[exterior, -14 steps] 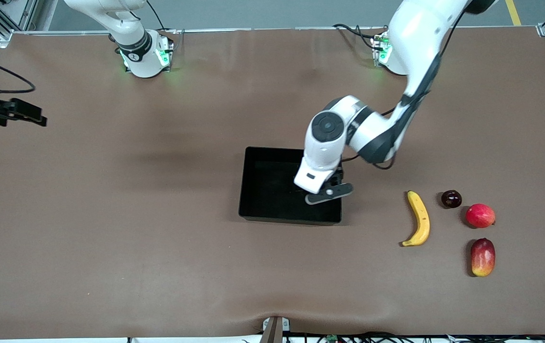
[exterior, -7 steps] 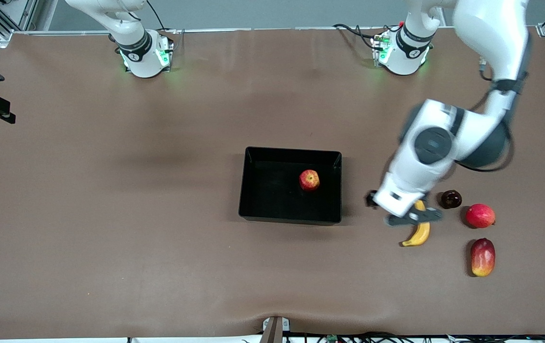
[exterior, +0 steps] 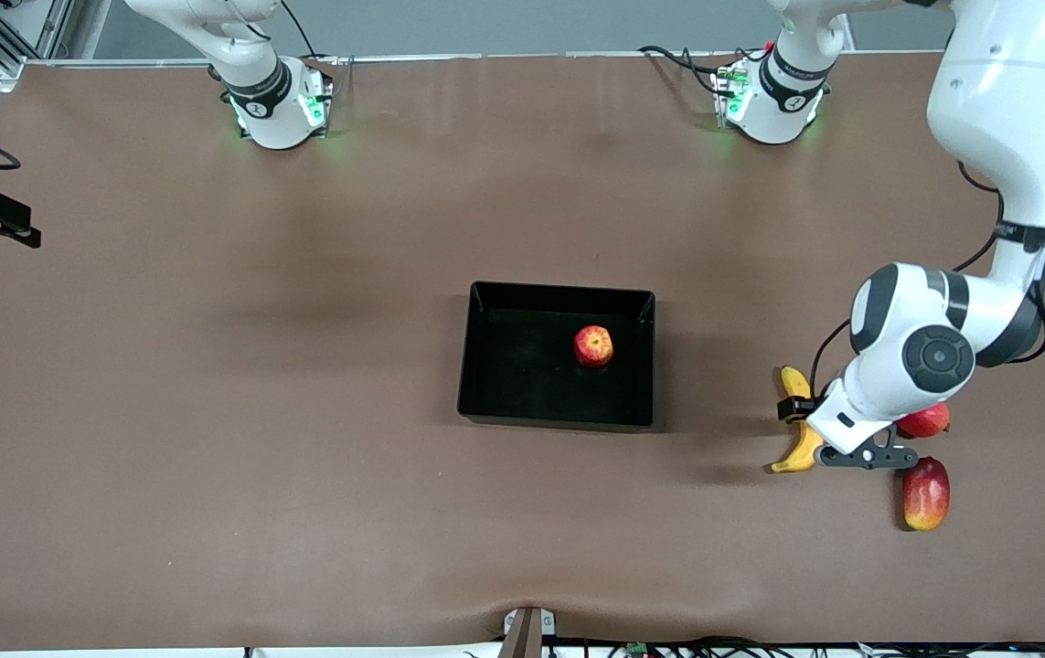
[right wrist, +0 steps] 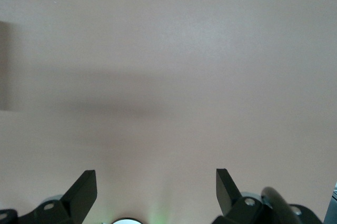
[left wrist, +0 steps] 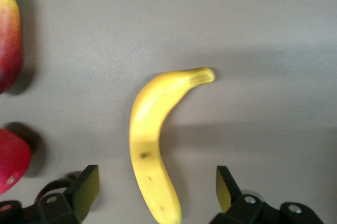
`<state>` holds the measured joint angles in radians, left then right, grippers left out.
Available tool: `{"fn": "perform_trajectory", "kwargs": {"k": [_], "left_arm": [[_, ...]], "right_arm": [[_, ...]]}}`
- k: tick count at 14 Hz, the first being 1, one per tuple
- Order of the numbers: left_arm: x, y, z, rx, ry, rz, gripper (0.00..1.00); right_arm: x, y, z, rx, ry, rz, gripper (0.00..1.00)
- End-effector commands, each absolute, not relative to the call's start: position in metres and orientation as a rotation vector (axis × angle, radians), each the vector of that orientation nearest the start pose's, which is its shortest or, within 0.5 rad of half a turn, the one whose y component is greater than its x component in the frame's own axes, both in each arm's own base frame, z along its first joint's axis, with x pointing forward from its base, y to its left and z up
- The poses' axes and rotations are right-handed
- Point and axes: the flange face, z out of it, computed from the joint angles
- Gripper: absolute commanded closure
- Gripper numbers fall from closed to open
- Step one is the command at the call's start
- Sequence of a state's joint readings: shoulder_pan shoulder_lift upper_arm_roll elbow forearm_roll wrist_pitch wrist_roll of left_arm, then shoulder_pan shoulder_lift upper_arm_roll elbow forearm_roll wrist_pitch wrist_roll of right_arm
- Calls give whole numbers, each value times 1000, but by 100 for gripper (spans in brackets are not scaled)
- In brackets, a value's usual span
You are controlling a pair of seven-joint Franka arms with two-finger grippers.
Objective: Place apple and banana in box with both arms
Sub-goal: 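Move the left gripper to the yellow banana and grasp it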
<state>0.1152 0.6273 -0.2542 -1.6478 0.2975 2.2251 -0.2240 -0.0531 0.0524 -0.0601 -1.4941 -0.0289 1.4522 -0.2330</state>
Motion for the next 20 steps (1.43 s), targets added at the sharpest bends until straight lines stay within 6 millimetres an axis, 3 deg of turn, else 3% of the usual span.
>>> {"fn": "perform_trajectory", "kwargs": {"k": [1,5,7,8,9,11,12,14,16,20], "left_arm": [[684,-42,226,-3016,152,-20,12],[685,-35,205,-3033,123,-29,18],[684,-37,199,-3040,117,-15,28],[683,-37,197,-3041,117,-10,37],[682,-37,195,-3042,115,-3,53],[682,-39,199,-3041,119,-10,94],[682,-41,203,-3040,140,-15,100],[682,-52,222,-3036,160,-43,100],[683,-75,257,-3042,186,-90,100],[672,-145,345,-3050,249,-125,100]], "right_arm": [[549,-65,627,-3092,-160,145,0],[548,-62,626,-3087,-168,154,0],[549,-62,624,-3077,-166,158,0],[549,-62,620,-3070,-164,162,0],[550,-63,620,-3066,-161,161,0],[550,-60,619,-3059,-167,164,0],[550,-61,620,-3059,-164,161,0],[549,-64,619,-3057,-155,165,0],[549,-65,618,-3054,-153,169,0],[549,-70,619,-3013,-128,151,0]]}}
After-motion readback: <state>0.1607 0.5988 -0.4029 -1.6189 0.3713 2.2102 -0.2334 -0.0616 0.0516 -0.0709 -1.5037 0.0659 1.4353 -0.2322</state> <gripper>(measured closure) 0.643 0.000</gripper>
